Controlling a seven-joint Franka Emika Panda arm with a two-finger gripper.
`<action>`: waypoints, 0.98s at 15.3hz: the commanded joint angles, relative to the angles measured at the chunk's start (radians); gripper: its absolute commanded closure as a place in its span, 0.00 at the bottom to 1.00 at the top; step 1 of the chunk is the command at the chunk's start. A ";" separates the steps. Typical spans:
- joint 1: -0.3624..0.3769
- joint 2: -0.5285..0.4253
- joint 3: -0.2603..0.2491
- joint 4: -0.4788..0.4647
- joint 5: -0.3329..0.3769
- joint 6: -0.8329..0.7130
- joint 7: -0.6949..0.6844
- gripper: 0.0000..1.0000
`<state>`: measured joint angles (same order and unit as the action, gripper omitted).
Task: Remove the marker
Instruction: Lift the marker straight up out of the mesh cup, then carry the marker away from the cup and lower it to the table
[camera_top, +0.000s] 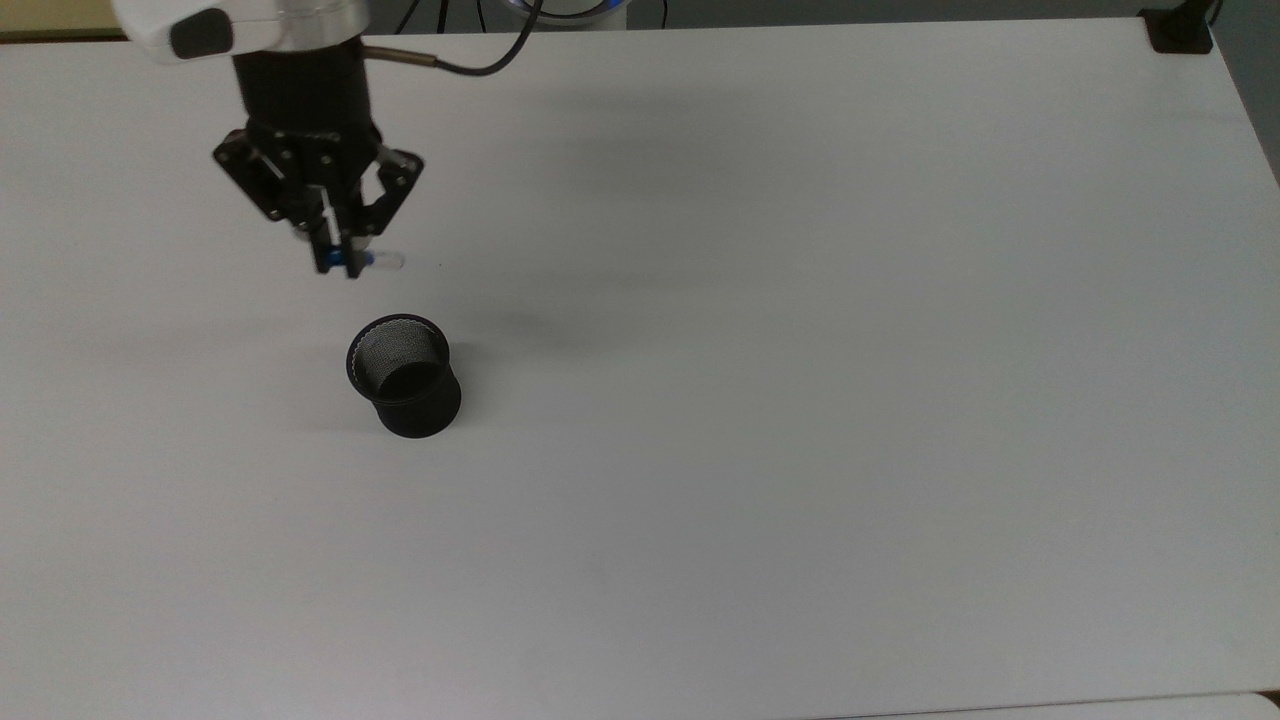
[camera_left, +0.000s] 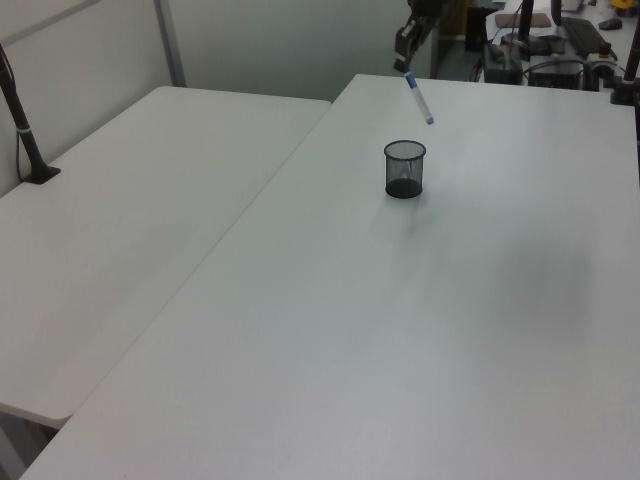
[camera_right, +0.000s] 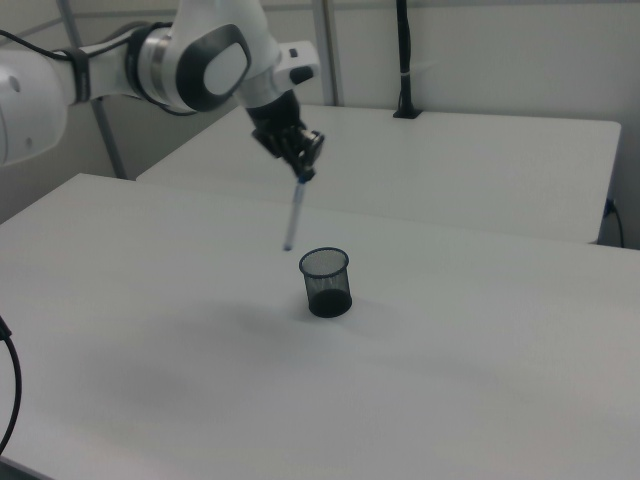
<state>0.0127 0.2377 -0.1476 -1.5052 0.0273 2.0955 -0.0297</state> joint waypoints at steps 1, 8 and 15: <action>0.076 -0.070 -0.024 -0.101 0.023 -0.208 -0.103 0.82; 0.125 -0.021 -0.038 -0.286 -0.035 -0.220 -0.162 0.82; 0.125 0.058 -0.052 -0.317 -0.060 -0.189 -0.164 0.68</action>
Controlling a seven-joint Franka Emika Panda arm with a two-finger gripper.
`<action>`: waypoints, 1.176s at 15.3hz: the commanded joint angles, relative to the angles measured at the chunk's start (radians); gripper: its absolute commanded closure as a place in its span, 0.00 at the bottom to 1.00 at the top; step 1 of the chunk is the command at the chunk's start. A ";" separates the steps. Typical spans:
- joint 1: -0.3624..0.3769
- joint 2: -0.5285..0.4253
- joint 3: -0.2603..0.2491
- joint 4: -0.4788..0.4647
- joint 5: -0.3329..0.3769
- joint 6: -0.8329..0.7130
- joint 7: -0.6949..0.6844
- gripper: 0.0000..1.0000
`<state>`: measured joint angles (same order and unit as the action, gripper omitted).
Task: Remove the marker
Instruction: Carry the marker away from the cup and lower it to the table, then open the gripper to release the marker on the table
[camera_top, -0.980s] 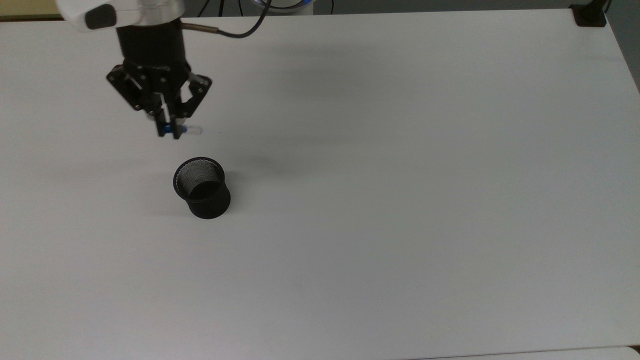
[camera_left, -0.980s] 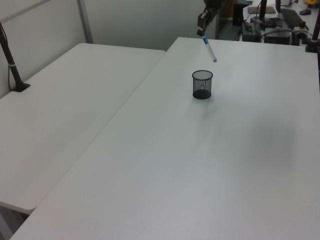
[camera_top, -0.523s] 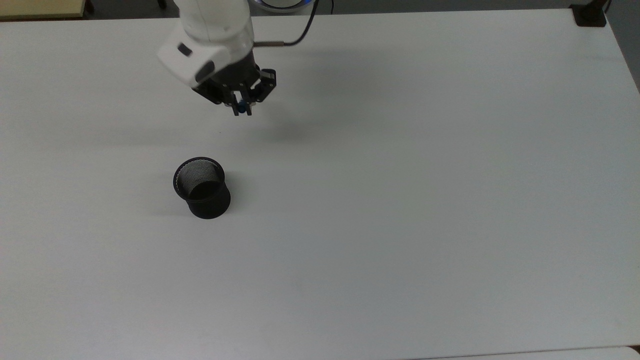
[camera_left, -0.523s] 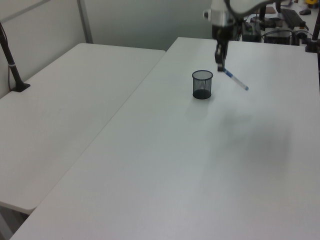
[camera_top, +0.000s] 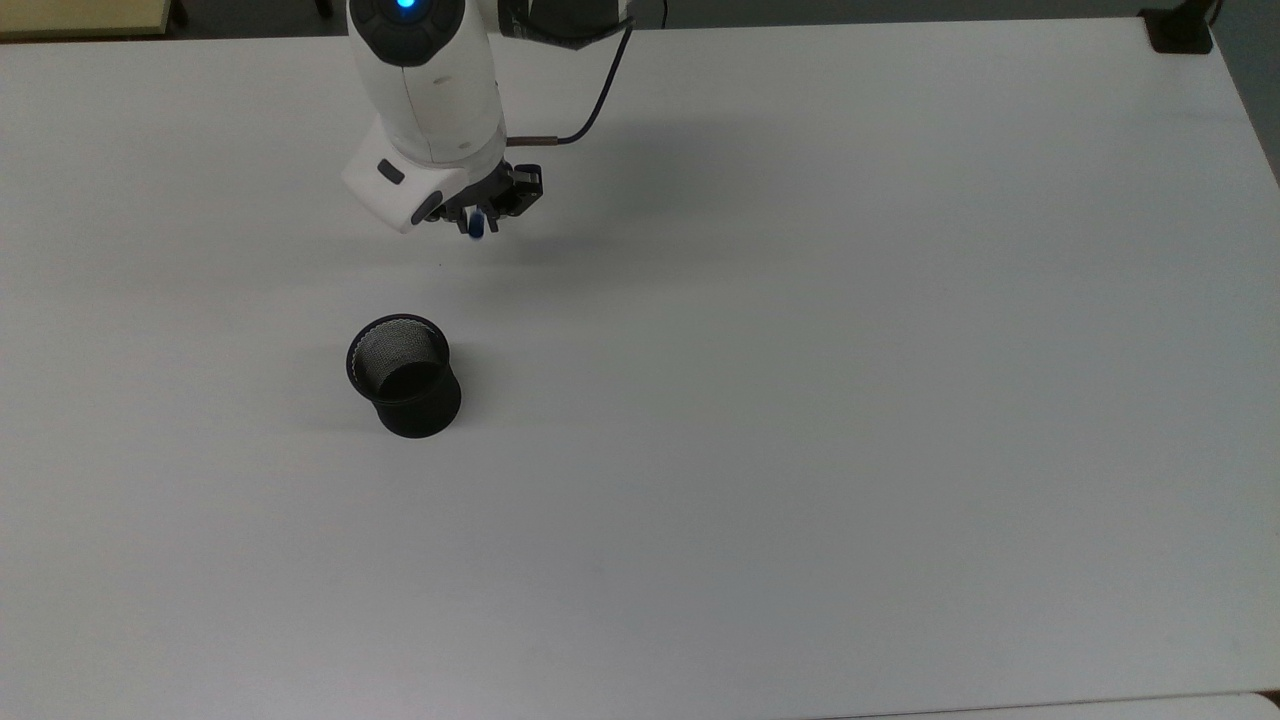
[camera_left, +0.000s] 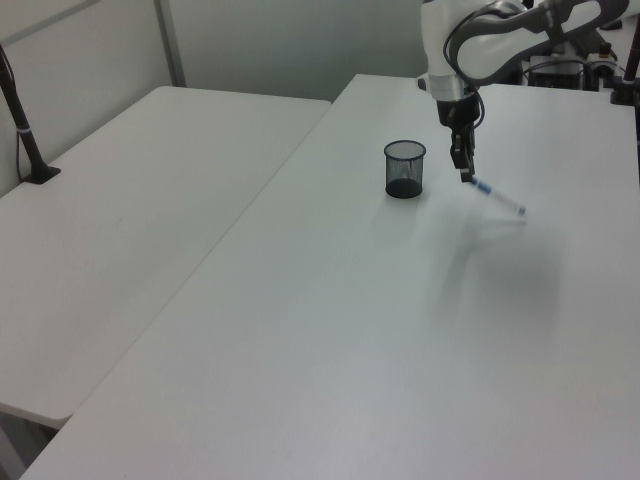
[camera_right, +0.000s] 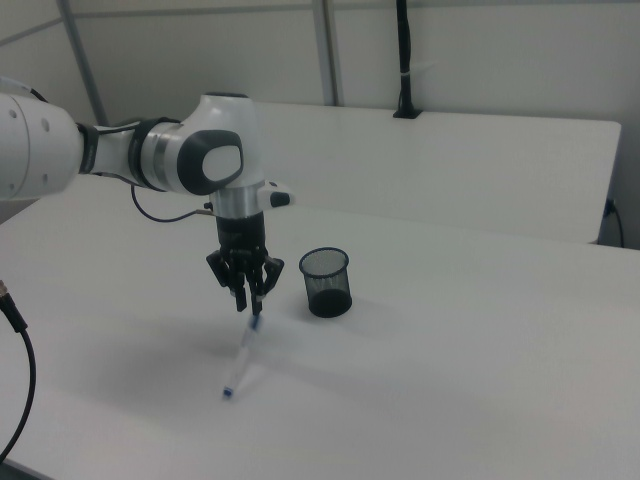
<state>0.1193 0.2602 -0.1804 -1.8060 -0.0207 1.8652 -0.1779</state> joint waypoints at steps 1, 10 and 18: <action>0.020 0.054 -0.019 -0.015 -0.016 0.052 -0.012 0.67; 0.028 0.035 -0.019 0.010 -0.019 0.075 0.009 0.35; 0.001 -0.190 0.054 0.063 -0.016 -0.003 0.214 0.00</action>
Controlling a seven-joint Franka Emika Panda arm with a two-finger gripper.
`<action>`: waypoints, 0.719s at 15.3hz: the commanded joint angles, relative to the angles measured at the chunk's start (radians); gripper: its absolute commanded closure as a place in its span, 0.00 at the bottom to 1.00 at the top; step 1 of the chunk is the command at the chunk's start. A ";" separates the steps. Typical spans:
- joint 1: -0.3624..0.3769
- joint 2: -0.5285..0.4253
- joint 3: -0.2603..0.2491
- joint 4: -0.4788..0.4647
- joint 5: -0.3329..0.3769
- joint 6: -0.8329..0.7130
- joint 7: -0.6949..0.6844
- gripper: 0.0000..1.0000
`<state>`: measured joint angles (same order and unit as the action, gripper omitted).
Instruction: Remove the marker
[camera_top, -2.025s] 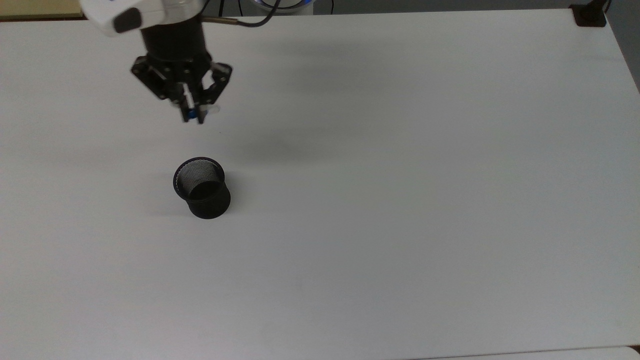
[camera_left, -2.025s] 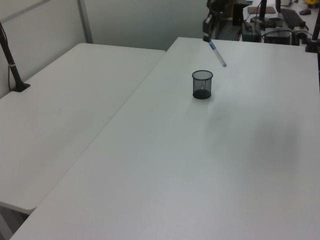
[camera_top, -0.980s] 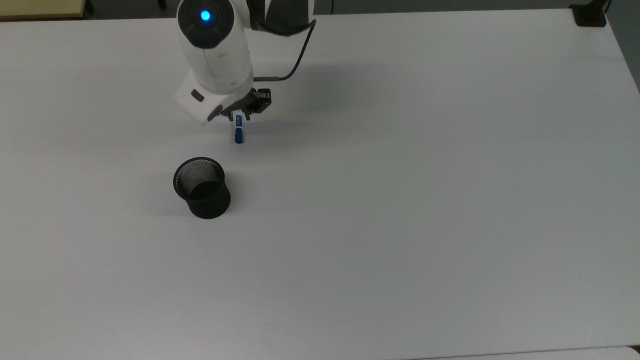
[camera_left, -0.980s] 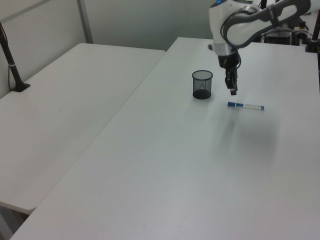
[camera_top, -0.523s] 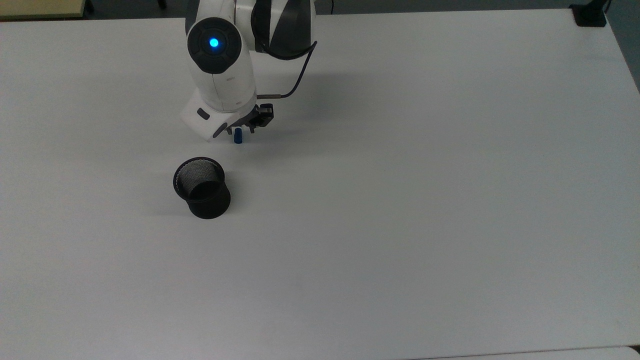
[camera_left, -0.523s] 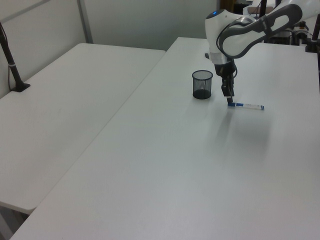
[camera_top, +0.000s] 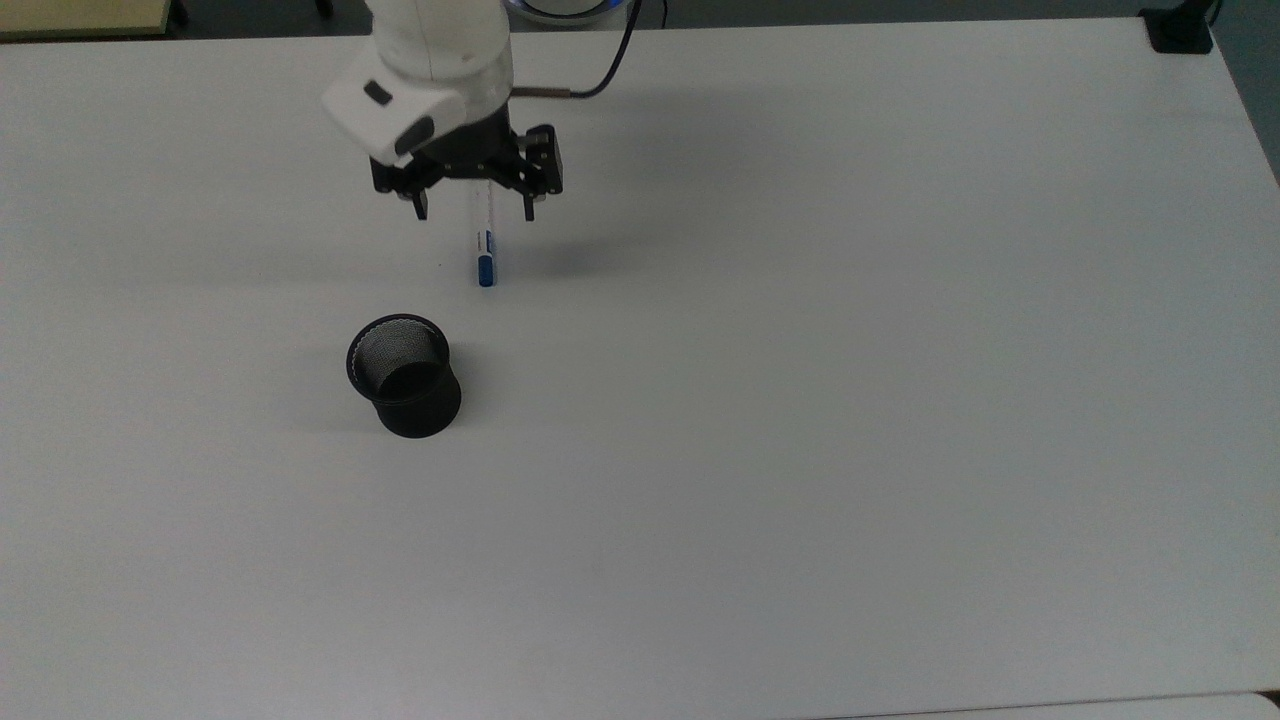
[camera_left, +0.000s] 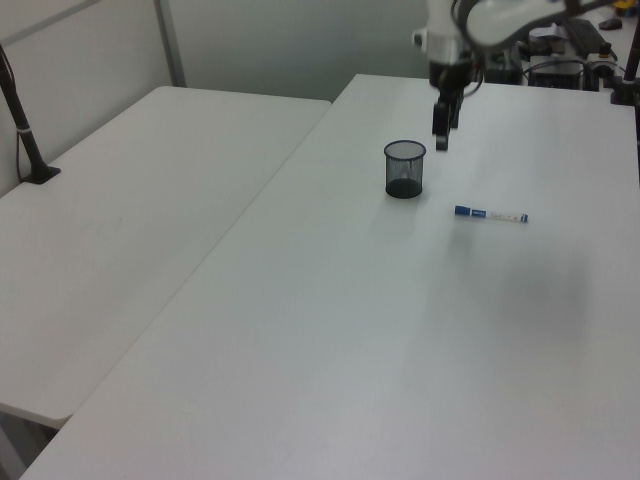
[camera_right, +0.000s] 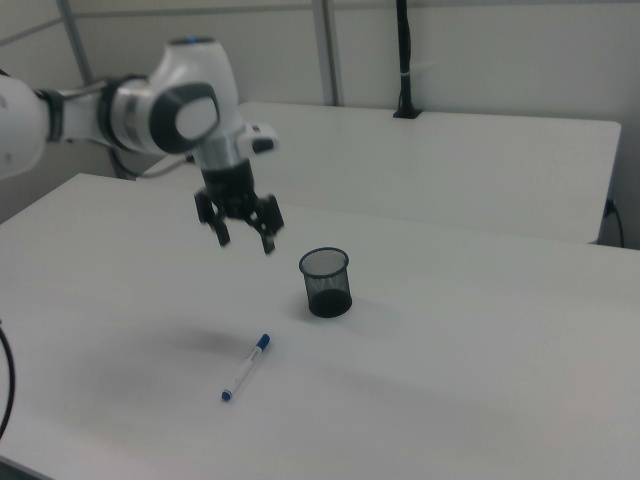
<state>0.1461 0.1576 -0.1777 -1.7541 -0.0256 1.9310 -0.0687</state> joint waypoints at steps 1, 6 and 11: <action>-0.052 -0.102 0.085 0.045 -0.011 -0.108 0.119 0.00; -0.074 -0.153 0.127 0.055 -0.002 -0.241 0.122 0.00; -0.077 -0.145 0.110 0.053 0.000 -0.233 0.119 0.00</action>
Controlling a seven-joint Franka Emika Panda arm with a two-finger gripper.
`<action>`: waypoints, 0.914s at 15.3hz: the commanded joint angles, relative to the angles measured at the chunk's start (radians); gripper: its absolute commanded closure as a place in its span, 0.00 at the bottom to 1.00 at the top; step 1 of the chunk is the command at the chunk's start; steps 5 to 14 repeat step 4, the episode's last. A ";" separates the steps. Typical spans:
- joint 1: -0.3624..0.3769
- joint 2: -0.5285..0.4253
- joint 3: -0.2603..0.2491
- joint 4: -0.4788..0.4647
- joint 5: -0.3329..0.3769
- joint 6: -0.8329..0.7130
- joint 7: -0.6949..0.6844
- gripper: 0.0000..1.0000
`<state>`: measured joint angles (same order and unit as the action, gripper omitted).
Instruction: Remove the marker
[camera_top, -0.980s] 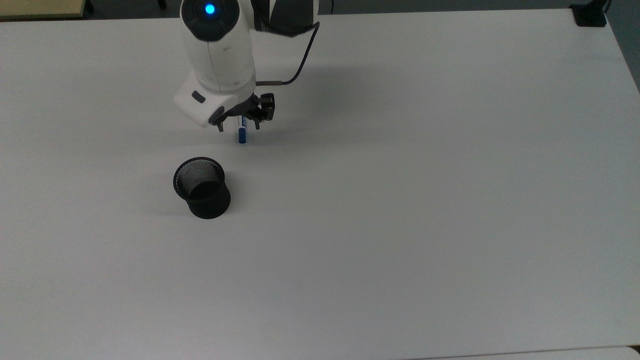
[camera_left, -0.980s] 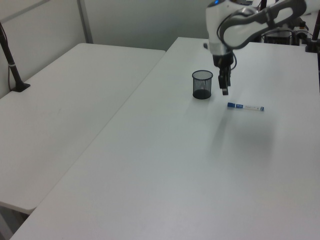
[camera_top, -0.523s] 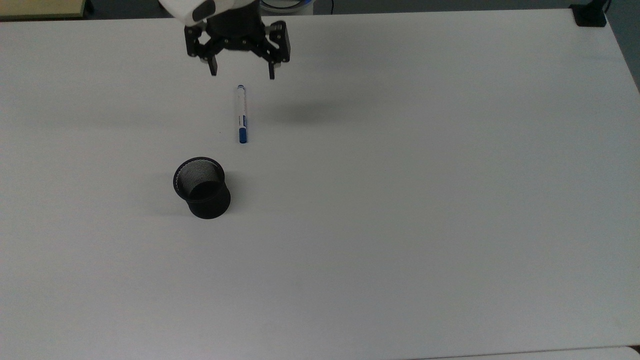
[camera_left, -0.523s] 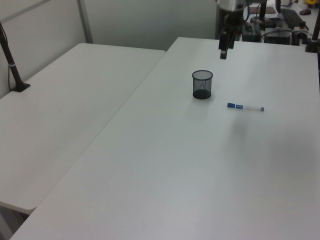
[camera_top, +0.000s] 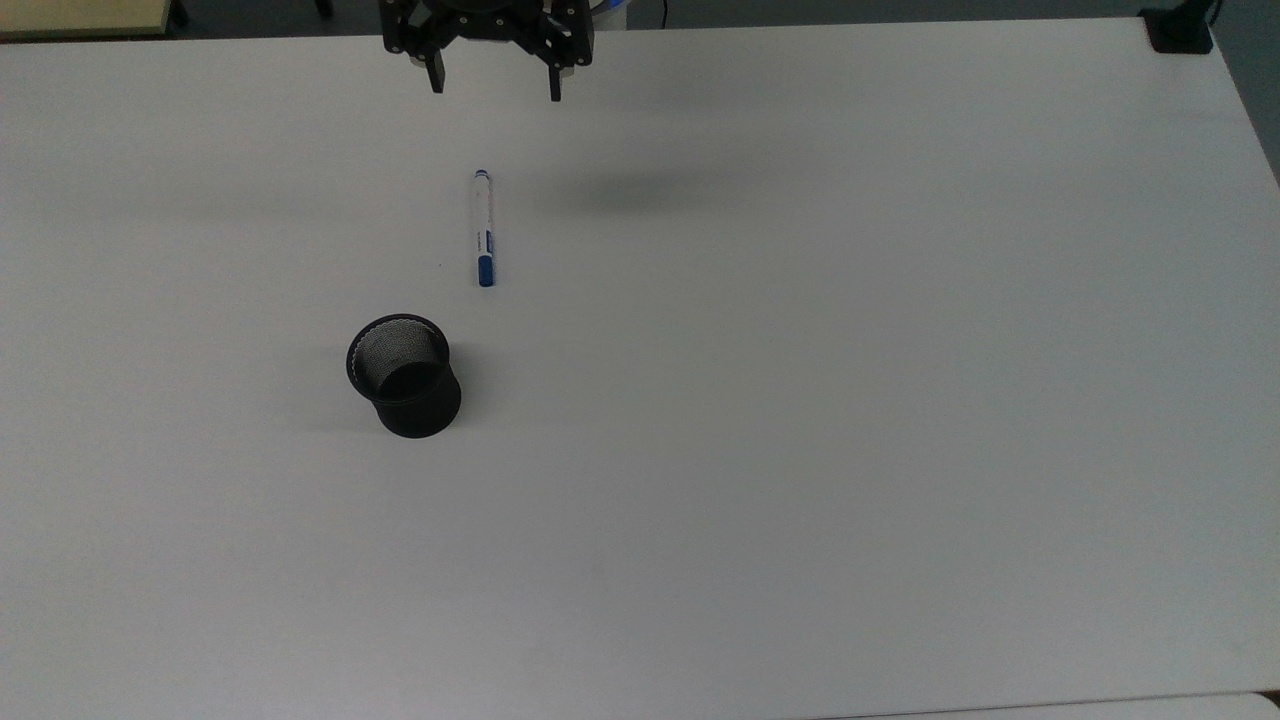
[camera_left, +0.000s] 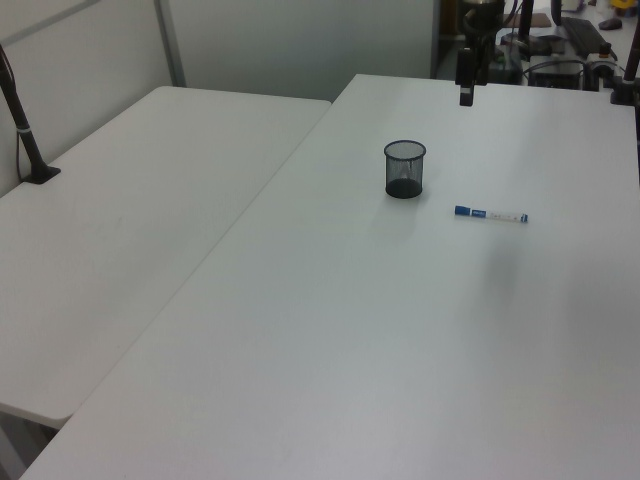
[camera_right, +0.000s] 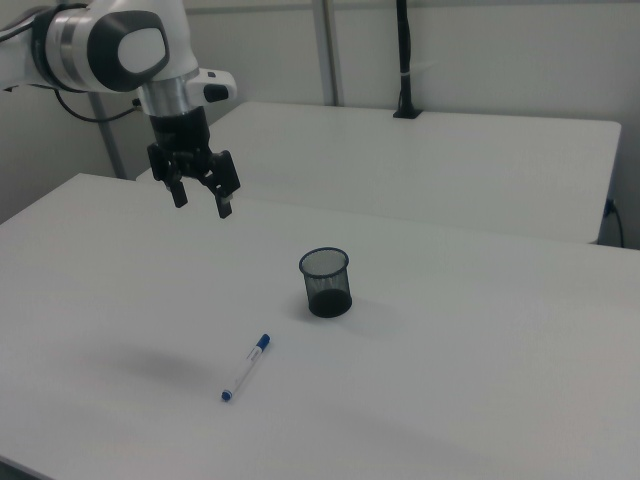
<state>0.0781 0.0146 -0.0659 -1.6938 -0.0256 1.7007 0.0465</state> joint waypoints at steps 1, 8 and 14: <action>-0.009 0.005 -0.008 -0.001 -0.002 -0.003 0.004 0.00; -0.009 0.008 -0.017 0.009 -0.001 -0.003 0.015 0.00; -0.009 0.008 -0.017 0.009 -0.001 -0.003 0.015 0.00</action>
